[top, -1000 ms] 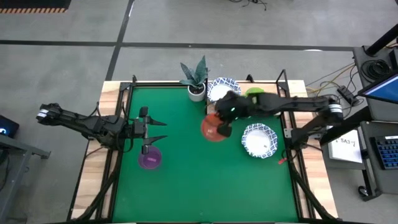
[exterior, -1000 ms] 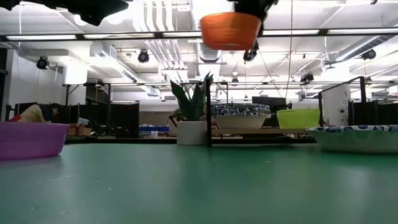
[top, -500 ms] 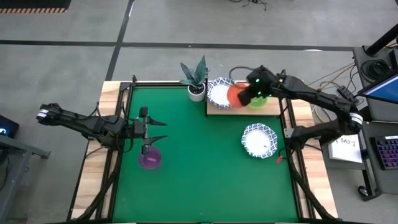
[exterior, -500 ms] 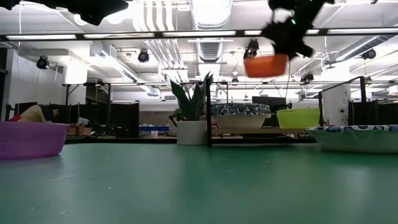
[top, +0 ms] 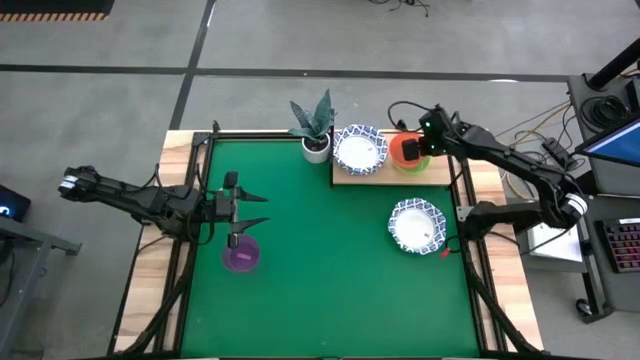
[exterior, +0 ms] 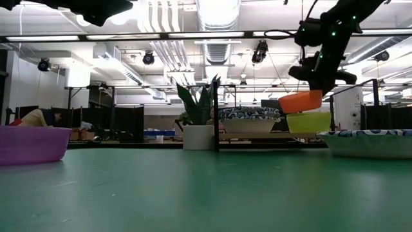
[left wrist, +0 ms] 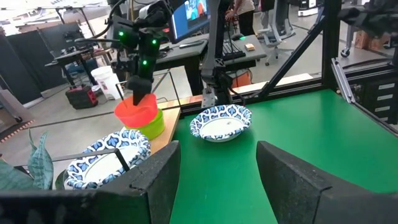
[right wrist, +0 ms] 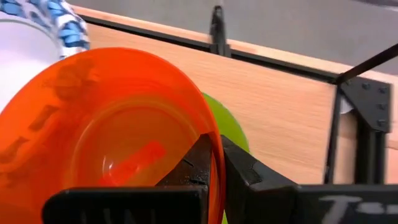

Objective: Place and stack bowls onto a shelf
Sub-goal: Stack the orange bowl on top of the green bowl

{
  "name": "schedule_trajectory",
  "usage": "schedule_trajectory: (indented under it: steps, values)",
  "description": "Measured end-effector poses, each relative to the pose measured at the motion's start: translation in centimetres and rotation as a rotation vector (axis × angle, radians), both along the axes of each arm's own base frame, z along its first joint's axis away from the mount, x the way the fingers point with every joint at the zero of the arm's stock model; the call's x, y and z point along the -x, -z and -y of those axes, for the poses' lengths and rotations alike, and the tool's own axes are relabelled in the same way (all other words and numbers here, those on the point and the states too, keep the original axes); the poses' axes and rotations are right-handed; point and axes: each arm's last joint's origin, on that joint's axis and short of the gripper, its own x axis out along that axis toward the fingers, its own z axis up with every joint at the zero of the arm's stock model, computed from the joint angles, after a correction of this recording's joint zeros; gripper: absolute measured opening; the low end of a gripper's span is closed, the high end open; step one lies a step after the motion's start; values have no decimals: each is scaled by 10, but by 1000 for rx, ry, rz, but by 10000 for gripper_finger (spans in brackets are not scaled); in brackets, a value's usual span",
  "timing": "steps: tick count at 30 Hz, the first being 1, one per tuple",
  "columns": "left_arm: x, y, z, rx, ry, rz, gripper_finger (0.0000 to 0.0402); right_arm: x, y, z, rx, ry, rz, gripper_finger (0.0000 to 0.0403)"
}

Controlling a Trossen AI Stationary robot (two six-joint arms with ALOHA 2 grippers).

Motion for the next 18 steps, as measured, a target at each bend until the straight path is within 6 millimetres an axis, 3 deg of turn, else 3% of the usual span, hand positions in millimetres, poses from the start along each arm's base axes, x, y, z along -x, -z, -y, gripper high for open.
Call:
schedule_trajectory:
  steps: [14,18]
  values:
    - [0,0,0,-7,0,-1,194,2,4,2,40,46,-81,9]
    - [0,0,0,-8,0,-1,194,2,4,2,40,46,-81,28]
